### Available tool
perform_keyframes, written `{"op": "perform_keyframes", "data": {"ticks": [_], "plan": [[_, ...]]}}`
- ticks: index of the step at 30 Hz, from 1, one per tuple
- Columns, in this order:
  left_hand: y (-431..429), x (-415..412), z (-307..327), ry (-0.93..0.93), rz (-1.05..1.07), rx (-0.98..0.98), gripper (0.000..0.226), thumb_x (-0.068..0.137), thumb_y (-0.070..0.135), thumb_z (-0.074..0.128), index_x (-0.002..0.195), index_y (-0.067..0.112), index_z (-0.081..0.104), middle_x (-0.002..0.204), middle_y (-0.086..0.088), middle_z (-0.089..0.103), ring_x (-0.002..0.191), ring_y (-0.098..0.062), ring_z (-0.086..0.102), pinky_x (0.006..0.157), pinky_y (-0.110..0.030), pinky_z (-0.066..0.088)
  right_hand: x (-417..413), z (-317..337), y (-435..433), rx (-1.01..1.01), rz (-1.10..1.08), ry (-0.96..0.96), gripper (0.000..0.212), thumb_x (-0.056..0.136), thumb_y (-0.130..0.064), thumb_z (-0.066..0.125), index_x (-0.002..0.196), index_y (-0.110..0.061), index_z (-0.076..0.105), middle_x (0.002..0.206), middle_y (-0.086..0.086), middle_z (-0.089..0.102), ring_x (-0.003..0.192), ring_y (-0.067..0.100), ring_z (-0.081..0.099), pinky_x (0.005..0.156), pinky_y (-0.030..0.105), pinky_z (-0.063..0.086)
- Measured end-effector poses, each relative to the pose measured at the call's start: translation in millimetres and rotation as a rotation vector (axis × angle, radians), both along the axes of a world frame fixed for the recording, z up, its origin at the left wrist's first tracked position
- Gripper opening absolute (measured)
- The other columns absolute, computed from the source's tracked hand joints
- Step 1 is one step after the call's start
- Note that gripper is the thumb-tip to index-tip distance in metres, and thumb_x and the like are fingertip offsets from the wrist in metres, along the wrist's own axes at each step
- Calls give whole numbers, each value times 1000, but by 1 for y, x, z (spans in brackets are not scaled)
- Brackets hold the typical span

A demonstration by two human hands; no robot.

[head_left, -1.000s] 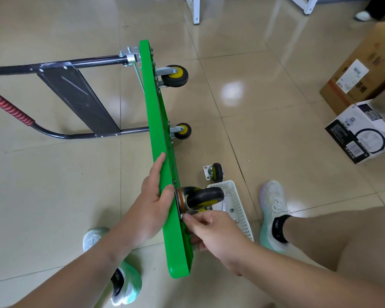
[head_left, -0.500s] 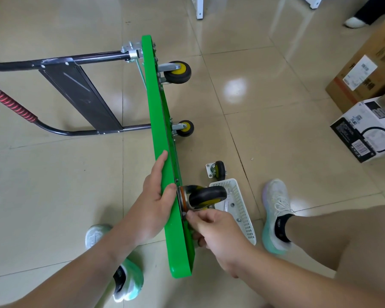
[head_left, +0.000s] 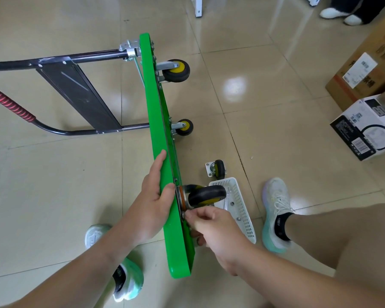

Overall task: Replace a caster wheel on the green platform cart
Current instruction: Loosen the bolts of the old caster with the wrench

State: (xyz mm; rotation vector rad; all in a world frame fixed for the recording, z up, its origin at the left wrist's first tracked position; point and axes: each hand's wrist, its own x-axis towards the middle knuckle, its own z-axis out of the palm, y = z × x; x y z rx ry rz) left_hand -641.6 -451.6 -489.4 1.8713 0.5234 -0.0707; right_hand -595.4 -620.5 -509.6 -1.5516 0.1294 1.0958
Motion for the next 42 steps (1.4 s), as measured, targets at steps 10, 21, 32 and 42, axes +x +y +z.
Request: {"op": "perform_keyframes", "data": {"ticks": [10, 21, 32, 42], "plan": [[0, 1, 0, 10, 6, 1, 71, 93, 48, 38, 152, 67, 4, 152, 17, 35, 134, 5, 44, 120, -41, 36, -2, -3, -1, -1, 28, -33, 19, 95, -35, 67, 88, -21, 78, 86, -2, 76, 81, 14, 67, 79, 32, 52], [0, 0, -1, 5, 5, 9, 70, 94, 47, 38, 151, 69, 4, 149, 14, 39, 132, 2, 47, 119, -44, 37, -1, -5, 0, 21, 15, -37, 8, 93, -23, 70, 94, -19, 77, 91, 2, 77, 86, 15, 70, 78, 28, 53], [0, 0, -1, 4, 8, 18, 70, 93, 48, 38, 150, 71, 4, 154, 14, 36, 138, -3, 44, 121, -45, 35, -2, -15, 2, 53, -24, 46, 10, 94, -24, 70, 98, -19, 77, 97, 3, 77, 91, 19, 68, 89, 40, 55], [1, 0, -1, 5, -2, 19, 69, 93, 49, 37, 149, 71, 3, 156, 12, 35, 139, -8, 44, 120, -48, 36, -3, -17, 1, 63, -41, 100, 11, 93, -20, 70, 102, -16, 77, 101, 5, 77, 99, 22, 69, 100, 47, 53]]}}
